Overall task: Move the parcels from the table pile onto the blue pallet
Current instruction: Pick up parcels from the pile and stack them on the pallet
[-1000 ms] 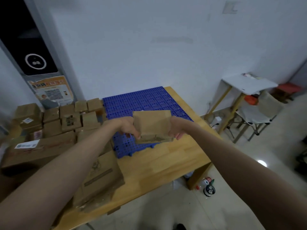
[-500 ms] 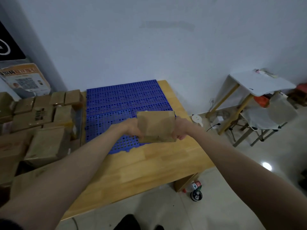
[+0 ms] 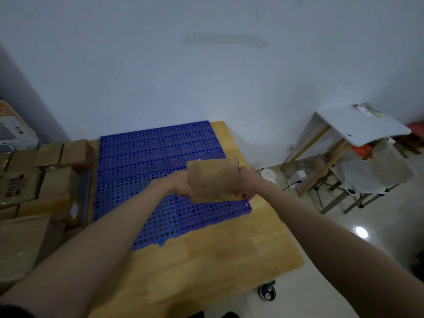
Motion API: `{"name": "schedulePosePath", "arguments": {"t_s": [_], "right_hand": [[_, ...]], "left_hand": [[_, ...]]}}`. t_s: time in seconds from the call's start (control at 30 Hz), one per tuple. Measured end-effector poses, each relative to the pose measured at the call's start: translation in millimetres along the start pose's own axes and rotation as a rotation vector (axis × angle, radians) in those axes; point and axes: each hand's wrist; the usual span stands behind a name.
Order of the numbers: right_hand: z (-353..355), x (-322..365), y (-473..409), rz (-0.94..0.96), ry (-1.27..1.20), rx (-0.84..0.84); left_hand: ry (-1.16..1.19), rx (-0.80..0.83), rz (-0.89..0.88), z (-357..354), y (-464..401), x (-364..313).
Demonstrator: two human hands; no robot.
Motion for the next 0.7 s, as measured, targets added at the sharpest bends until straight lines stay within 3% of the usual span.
{"name": "schedulePosePath", "arguments": {"t_s": [0.43,0.7], "right_hand": [[52.4,27.1,-138.7,0.133,0.006,0.052],[88.4,47.9,-260.0,0.181,-0.013,0.080]], "left_hand": [[0.035,-0.024,0.140,65.8,-98.1,8.3],[0.133,-0.156,0.274,110.5,-194.7,26.5]]}}
Point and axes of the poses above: each hand's wrist, its own y-axis away from the middle knuckle, its own z-axis out of the back of the hand, x = y × z, and after that the axes turned 2 degrees about -x, right-handed
